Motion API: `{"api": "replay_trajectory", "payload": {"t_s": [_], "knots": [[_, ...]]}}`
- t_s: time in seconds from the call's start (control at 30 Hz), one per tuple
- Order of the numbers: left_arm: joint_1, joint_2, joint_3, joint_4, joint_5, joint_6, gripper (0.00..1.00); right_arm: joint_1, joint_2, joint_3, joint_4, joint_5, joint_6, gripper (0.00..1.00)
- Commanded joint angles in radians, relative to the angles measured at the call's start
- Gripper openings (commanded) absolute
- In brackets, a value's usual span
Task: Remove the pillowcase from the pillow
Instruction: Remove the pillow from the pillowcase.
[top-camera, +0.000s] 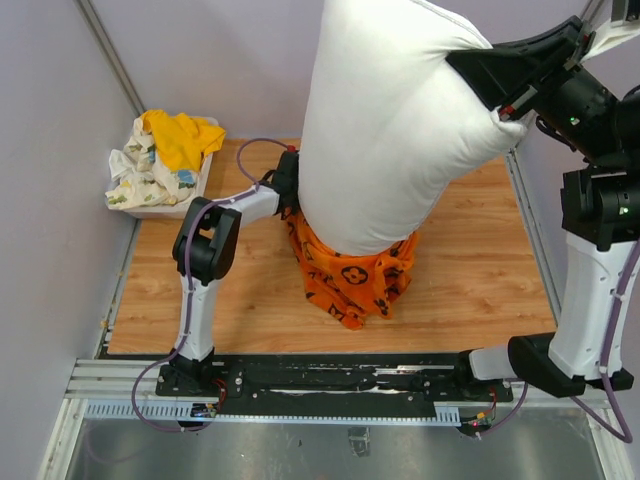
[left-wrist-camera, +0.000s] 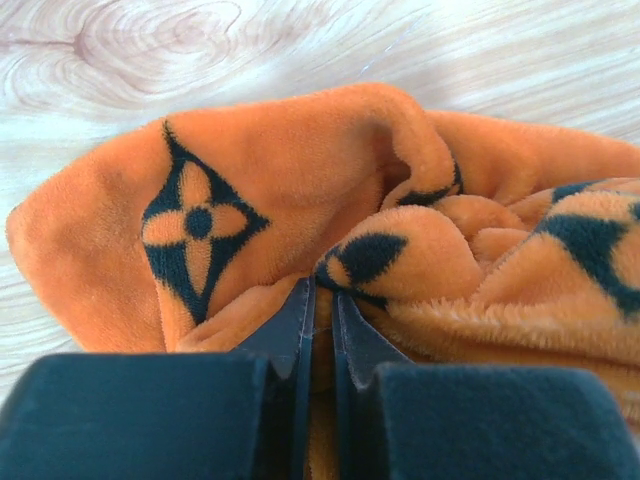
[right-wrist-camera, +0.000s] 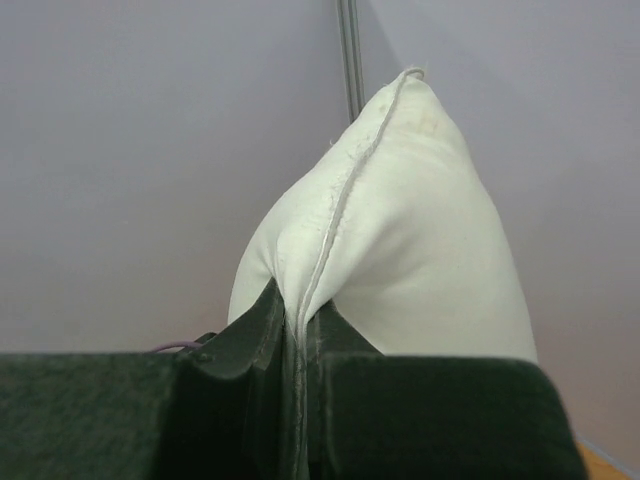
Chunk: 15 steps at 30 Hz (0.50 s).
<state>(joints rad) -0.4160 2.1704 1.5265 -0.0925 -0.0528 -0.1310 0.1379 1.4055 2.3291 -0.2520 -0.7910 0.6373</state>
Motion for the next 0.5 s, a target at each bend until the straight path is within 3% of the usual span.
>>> {"api": "replay_trajectory", "payload": {"t_s": [0.0, 0.1, 0.17, 0.37, 0.47], "knots": [[0.035, 0.048, -0.02, -0.205, -0.078, 0.055, 0.09, 0.005, -0.104, -0.045, 0.316, 0.109, -0.016, 0.01], [0.052, 0.004, -0.016, -0.211, -0.064, 0.055, 0.15, 0.005, -0.172, -0.206, 0.317, 0.119, -0.052, 0.01], [0.073, -0.057, -0.016, -0.203, -0.043, 0.051, 0.26, 0.005, -0.25, -0.349, 0.334, 0.139, -0.072, 0.01], [0.119, -0.261, 0.06, -0.249, -0.07, 0.06, 0.76, 0.004, -0.463, -0.789, 0.335, 0.272, -0.156, 0.01], [0.122, -0.355, 0.093, -0.264, -0.097, 0.062, 0.93, 0.005, -0.542, -0.984, 0.332, 0.317, -0.167, 0.01]]}}
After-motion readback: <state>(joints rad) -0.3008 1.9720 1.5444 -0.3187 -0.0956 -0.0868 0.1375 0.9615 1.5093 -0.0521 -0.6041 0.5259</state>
